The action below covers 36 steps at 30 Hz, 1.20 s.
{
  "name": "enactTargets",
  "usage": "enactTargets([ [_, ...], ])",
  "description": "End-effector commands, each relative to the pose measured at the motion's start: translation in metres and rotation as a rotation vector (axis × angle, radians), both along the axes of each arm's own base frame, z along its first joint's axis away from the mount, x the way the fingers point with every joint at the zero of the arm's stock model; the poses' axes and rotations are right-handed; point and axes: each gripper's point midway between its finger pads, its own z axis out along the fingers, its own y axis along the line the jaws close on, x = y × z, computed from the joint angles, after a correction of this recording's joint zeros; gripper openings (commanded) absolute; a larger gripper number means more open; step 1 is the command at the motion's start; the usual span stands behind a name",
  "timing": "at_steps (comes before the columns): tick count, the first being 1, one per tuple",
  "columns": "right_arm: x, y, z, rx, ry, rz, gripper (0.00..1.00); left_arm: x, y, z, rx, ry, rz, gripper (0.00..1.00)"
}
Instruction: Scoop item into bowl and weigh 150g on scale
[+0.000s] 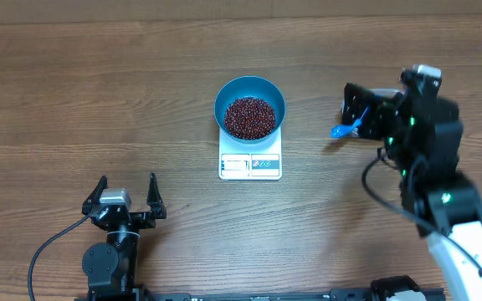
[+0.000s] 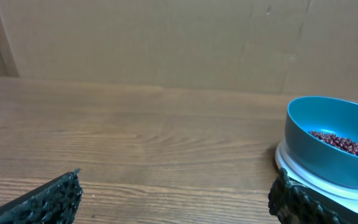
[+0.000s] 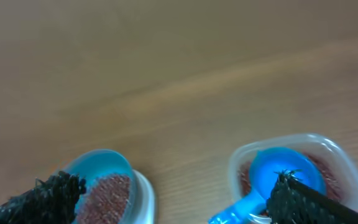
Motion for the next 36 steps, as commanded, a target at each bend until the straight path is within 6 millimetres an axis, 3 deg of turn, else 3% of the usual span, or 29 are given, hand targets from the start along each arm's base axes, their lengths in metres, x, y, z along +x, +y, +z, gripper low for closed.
enactTargets([
  [1,-0.014,0.018,0.000,0.055,-0.120,0.115,1.00,0.000,0.002,-0.001,-0.002,-0.002,0.012,1.00],
  [14,-0.075,0.009,-0.025,0.094,-0.562,0.123,1.00,0.000,0.002,-0.001,-0.002,-0.002,0.012,0.99],
  [24,-0.098,-0.006,-0.059,-0.016,-0.599,0.067,1.00,0.000,0.002,-0.001,-0.002,-0.002,0.012,0.99],
  [36,-0.104,-0.008,-0.110,-0.199,-0.428,0.101,1.00,0.000,0.002,-0.001,-0.002,-0.001,0.012,1.00],
])
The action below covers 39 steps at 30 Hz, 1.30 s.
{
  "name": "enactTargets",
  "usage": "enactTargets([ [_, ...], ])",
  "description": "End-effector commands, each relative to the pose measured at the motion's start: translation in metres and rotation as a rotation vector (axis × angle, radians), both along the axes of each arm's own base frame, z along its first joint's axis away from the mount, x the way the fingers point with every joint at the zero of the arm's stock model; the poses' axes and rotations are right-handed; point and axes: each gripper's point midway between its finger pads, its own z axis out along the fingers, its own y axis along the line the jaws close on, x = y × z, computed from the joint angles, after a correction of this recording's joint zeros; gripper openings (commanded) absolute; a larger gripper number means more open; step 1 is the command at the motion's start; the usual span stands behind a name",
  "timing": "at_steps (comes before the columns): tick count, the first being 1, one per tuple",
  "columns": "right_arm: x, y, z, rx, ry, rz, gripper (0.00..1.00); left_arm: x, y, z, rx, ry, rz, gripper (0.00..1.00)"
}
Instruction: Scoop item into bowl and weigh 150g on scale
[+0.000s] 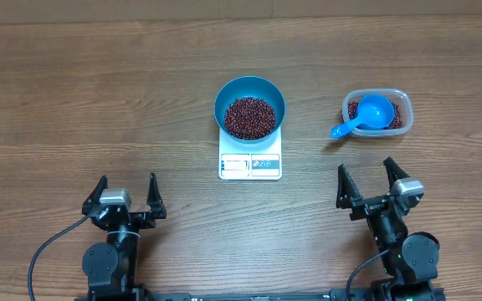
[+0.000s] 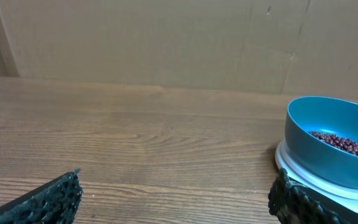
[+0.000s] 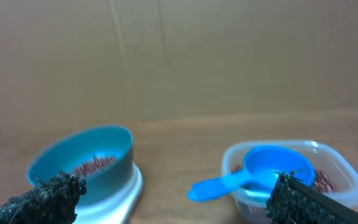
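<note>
A blue bowl of dark red beans stands on the white scale at the table's middle, also showing as the bowl and bowl in the wrist views. At the right a clear tub of beans holds the blue scoop, its handle sticking out left; the scoop lies free. My left gripper rests open at the near left edge. My right gripper sits open at the near right, empty, well short of the tub.
A brown cardboard wall backs the wooden table. The arm bases and a black cable lie along the near edge.
My right arm was up over the tub beside the scoop; now it is drawn back low at the near right edge, open and empty. The scoop lies in the tub. The left arm is unmoved.
</note>
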Motion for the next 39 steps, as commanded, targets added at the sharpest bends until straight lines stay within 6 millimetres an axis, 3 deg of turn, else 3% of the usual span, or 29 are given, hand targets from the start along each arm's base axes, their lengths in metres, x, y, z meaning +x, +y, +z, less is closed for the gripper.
enactTargets([
  [1,-0.002,-0.003,-0.011,-0.062,0.019,-0.011,1.00,0.000,0.002,0.000,-0.002,-0.002,0.012,1.00],
  [4,-0.004,-0.007,-0.018,-0.068,0.048,-0.032,1.00,0.000,0.002,-0.001,-0.002,-0.002,0.012,1.00],
  [7,-0.005,-0.008,-0.011,-0.112,0.006,-0.041,1.00,0.000,0.002,-0.001,-0.002,-0.002,0.012,1.00],
  [19,-0.004,-0.022,-0.011,-0.166,0.001,-0.096,1.00,0.000,0.002,-0.001,-0.002,-0.002,0.012,1.00],
  [24,-0.004,-0.018,-0.011,-0.240,-0.012,-0.071,1.00,0.000,0.002,0.000,-0.002,-0.002,0.012,1.00],
  [39,-0.004,-0.019,-0.011,-0.242,-0.012,-0.079,1.00,0.000,0.002,-0.001,-0.002,-0.002,0.012,0.99],
])
